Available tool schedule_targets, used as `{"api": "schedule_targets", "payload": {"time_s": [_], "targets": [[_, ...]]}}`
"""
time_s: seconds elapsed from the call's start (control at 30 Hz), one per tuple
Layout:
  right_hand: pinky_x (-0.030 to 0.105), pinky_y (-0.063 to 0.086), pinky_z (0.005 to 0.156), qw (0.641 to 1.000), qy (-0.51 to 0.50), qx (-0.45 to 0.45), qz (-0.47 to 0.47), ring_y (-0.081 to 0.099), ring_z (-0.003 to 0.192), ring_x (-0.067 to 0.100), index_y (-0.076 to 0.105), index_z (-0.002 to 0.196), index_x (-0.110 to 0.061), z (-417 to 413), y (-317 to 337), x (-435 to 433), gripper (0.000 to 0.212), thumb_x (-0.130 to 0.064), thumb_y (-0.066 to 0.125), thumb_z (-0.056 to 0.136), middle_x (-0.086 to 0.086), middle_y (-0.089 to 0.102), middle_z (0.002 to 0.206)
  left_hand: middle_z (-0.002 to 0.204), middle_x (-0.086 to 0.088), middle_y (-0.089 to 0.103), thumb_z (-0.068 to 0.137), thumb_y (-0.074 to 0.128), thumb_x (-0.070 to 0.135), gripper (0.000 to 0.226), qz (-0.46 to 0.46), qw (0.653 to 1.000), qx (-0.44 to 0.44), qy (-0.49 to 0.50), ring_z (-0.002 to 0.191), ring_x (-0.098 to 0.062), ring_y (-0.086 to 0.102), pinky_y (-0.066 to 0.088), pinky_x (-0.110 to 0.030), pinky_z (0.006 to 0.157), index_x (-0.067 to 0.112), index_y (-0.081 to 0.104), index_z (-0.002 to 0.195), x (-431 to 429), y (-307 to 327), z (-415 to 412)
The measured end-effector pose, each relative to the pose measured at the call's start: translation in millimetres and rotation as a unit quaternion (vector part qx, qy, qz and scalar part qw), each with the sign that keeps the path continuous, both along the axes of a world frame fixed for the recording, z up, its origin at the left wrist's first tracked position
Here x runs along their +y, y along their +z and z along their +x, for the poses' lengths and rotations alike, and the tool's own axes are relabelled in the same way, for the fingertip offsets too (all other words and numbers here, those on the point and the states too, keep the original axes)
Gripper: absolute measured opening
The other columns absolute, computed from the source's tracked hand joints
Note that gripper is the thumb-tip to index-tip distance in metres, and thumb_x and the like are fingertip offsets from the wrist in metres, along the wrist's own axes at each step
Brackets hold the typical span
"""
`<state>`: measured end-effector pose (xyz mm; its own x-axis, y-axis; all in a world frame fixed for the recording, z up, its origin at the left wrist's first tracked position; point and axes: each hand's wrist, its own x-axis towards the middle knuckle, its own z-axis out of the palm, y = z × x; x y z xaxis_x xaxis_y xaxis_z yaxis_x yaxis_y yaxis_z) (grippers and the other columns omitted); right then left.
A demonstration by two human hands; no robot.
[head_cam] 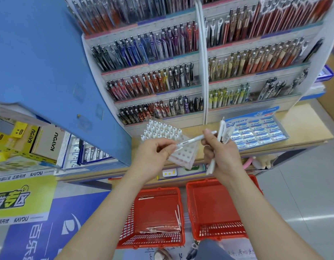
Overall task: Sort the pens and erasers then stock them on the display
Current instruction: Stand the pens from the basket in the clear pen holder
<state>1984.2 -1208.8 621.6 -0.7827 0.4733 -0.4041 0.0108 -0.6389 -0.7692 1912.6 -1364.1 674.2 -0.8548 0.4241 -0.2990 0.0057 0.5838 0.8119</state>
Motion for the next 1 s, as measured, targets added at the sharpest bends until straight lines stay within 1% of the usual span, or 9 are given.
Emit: {"api": "schedule_targets", "payload": {"time_s": [0.13,0.23,0.37,0.43,0.6,0.67,0.77,0.87,1.0], "targets": [[0.017,0.026,0.036,0.998,0.046,-0.029,0.025,0.032,0.039,0.009,0.059,0.079,-0.012,2.0,-3.1,2.7,0.011,-0.014,0.064,0.088,0.007,0.059,0.067,0.074,-0.007,0.070,0.085,0.066,0.005,0.010,0.105,0.989,-0.008,0.103,0.066,-0.014,0.066,0.057,-0.025,0.068,0.013,0.070,0.086,-1.8,11.6,-9.4],[0.020,0.031,0.035,0.993,0.074,-0.084,0.026,0.037,0.039,0.010,0.062,0.087,-0.011,2.9,-8.4,-3.6,0.009,-0.019,0.062,0.090,0.007,0.063,0.069,0.071,-0.009,0.070,0.084,0.066,0.003,0.011,0.149,0.979,0.003,0.141,0.064,-0.018,0.067,0.058,-0.028,0.066,0.012,0.070,0.083,-1.4,16.6,-16.8],[0.020,0.035,0.037,0.991,0.050,-0.114,-0.038,0.046,0.045,0.013,0.062,0.099,-0.004,4.5,-16.4,-1.5,0.014,-0.011,0.051,0.092,0.007,0.059,0.068,0.067,0.000,0.068,0.084,0.068,0.011,0.022,0.057,0.985,0.128,0.096,0.066,-0.021,0.066,0.058,-0.034,0.068,0.031,0.069,0.075,-4.7,17.4,-28.3],[0.020,0.033,0.038,0.991,0.056,-0.117,-0.034,0.049,0.047,0.014,0.060,0.103,-0.004,6.5,-19.4,1.4,0.017,-0.011,0.047,0.095,0.007,0.058,0.068,0.063,0.009,0.066,0.083,0.069,0.015,0.024,0.015,0.981,0.177,0.076,0.064,-0.016,0.064,0.056,-0.032,0.067,0.035,0.067,0.071,-3.9,16.2,-32.3],[0.020,0.033,0.036,0.991,0.083,-0.104,0.012,0.041,0.038,0.014,0.059,0.109,-0.012,8.6,-21.9,-2.4,0.020,-0.024,0.046,0.100,0.008,0.052,0.061,0.070,0.008,0.065,0.083,0.069,0.019,0.004,-0.037,0.974,0.223,0.010,0.067,-0.014,0.059,0.053,-0.035,0.071,0.019,0.073,0.084,12.1,5.7,-32.6],[0.020,0.031,0.035,0.990,0.088,-0.108,0.009,0.041,0.038,0.014,0.060,0.111,-0.012,9.2,-23.4,-4.1,0.020,-0.020,0.046,0.099,0.007,0.051,0.059,0.072,0.009,0.062,0.083,0.069,0.019,0.008,-0.057,0.966,0.252,-0.027,0.071,-0.013,0.056,0.049,-0.034,0.073,0.015,0.074,0.087,18.4,-1.5,-31.5],[0.019,0.026,0.033,0.989,0.091,-0.113,-0.008,0.043,0.041,0.015,0.060,0.113,-0.009,10.8,-26.6,-4.7,0.024,-0.012,0.043,0.097,0.005,0.052,0.059,0.081,0.000,0.065,0.084,0.068,0.021,0.010,-0.090,0.950,0.290,-0.074,0.078,-0.017,0.056,0.041,-0.029,0.073,0.013,0.073,0.089,25.8,-12.0,-32.0],[0.019,0.028,0.033,0.988,0.098,-0.117,-0.001,0.043,0.043,0.016,0.060,0.114,-0.009,11.9,-28.2,-3.8,0.025,-0.009,0.042,0.096,0.006,0.052,0.061,0.083,-0.002,0.063,0.086,0.066,0.023,0.014,-0.121,0.937,0.308,-0.108,0.081,-0.017,0.056,0.033,-0.023,0.069,0.013,0.073,0.091,32.7,-20.4,-35.9],[0.020,0.026,0.034,0.987,0.109,-0.116,-0.005,0.045,0.044,0.016,0.060,0.116,-0.010,13.4,-29.9,-2.1,0.027,-0.009,0.043,0.096,0.005,0.053,0.061,0.090,-0.005,0.065,0.087,0.064,0.024,0.018,-0.156,0.926,0.308,-0.151,0.089,-0.022,0.057,0.039,-0.031,0.078,0.011,0.072,0.095,40.8,-30.2,-42.0]]}}
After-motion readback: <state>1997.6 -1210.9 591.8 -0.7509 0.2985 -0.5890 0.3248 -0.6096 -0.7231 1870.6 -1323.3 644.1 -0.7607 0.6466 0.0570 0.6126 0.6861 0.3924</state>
